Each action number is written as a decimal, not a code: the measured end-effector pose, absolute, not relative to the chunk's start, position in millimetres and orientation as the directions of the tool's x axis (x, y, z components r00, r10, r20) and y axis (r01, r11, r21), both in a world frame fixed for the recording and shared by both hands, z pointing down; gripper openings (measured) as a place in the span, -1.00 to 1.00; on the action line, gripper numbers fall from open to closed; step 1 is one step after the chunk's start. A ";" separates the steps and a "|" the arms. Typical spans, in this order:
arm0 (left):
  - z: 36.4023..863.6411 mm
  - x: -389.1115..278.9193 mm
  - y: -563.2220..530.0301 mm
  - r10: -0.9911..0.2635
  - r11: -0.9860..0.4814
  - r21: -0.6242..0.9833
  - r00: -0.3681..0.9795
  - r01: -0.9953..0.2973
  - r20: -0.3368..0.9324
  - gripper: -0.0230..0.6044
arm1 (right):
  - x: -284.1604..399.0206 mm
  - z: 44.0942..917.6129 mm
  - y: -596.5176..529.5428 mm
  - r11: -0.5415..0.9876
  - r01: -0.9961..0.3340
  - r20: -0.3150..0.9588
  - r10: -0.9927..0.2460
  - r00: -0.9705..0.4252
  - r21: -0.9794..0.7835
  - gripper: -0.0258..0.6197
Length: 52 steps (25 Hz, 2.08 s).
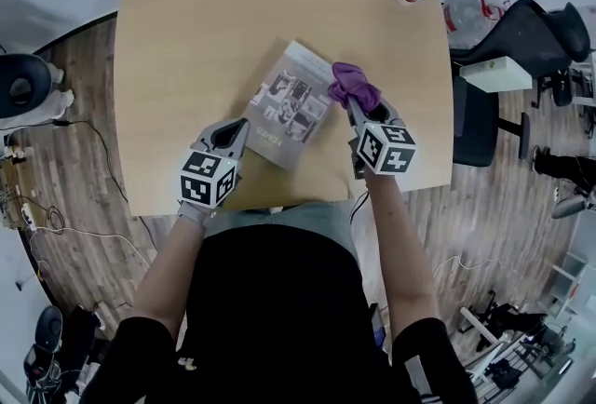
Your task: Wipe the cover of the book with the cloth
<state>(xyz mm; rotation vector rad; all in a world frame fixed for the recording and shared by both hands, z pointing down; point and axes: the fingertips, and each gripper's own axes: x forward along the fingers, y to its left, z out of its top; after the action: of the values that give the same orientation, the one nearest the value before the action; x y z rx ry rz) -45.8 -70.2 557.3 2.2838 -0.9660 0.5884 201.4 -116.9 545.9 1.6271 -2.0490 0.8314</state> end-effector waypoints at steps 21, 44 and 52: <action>611.5 -50.7 -66.6 -0.413 -0.553 0.332 0.598 -0.764 0.687 -0.86 | 196.7 600.5 -138.4 0.145 -0.968 0.710 -0.658 -0.249 -0.205 -0.43; 610.5 -50.5 -67.9 -0.462 -0.564 0.326 0.617 -0.759 0.637 -0.86 | 120.3 605.5 -33.5 0.245 -0.924 0.728 -0.569 -0.382 -0.293 -0.43; 610.3 -51.9 -69.1 -0.508 -0.517 0.336 0.598 -0.788 0.620 -0.86 | 89.3 608.1 9.2 0.325 -0.894 0.745 -0.501 -0.441 -0.310 -0.43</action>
<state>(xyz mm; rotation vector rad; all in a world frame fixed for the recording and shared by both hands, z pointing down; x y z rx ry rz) -51.9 -69.1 610.3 2.2244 -1.0205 0.6071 89.3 9.2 608.1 1.2235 -2.0673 0.9758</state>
